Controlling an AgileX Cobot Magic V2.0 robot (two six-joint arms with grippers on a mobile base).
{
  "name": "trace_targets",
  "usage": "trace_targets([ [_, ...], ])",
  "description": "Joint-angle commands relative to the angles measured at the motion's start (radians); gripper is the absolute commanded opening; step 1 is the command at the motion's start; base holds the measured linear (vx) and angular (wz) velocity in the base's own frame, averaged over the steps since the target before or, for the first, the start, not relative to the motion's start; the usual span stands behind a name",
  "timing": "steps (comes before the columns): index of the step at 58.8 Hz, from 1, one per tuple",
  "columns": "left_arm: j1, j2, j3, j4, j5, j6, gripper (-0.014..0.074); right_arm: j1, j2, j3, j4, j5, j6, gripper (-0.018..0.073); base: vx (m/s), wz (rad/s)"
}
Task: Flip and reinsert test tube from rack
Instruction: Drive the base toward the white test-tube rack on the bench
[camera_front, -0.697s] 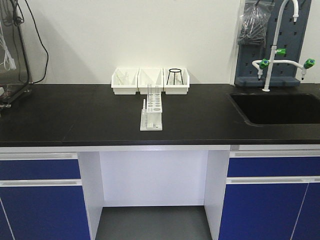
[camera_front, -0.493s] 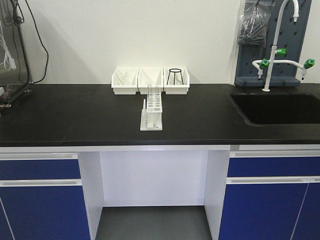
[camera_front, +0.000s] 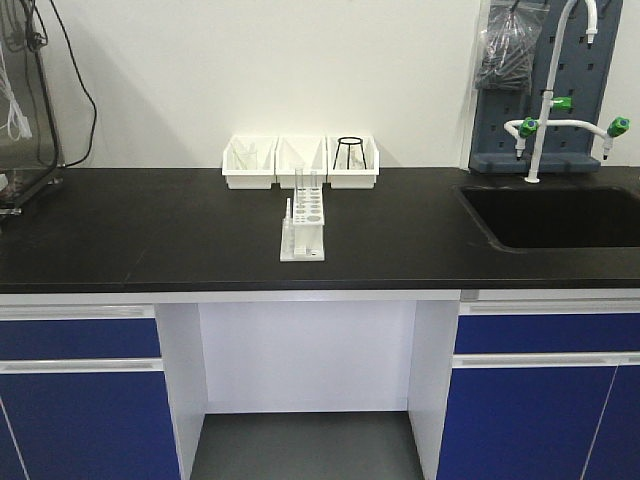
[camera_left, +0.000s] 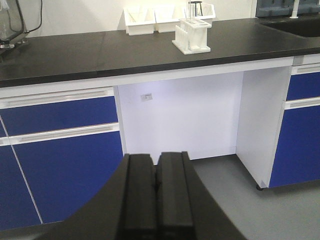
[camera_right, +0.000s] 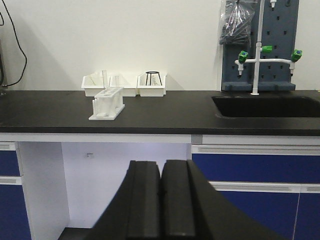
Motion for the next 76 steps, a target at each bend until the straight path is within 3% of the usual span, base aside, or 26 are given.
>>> trace_targets([
  [1,0.0,-0.008,-0.004,-0.005,-0.079,-0.009,-0.0006,-0.005,-0.013,0.002,-0.004,-0.074,-0.005,-0.0011,0.01,-0.01],
  [31,0.0,-0.008,-0.004,-0.005,-0.079,-0.009,-0.0006,-0.005,-0.013,0.002,-0.004,-0.074,-0.006,-0.0011,0.11,0.0],
  [76,0.0,-0.008,-0.004,-0.005,-0.079,-0.009,-0.0006,-0.005,-0.013,0.002,-0.003,-0.074,-0.005,-0.0011,0.35,0.02],
])
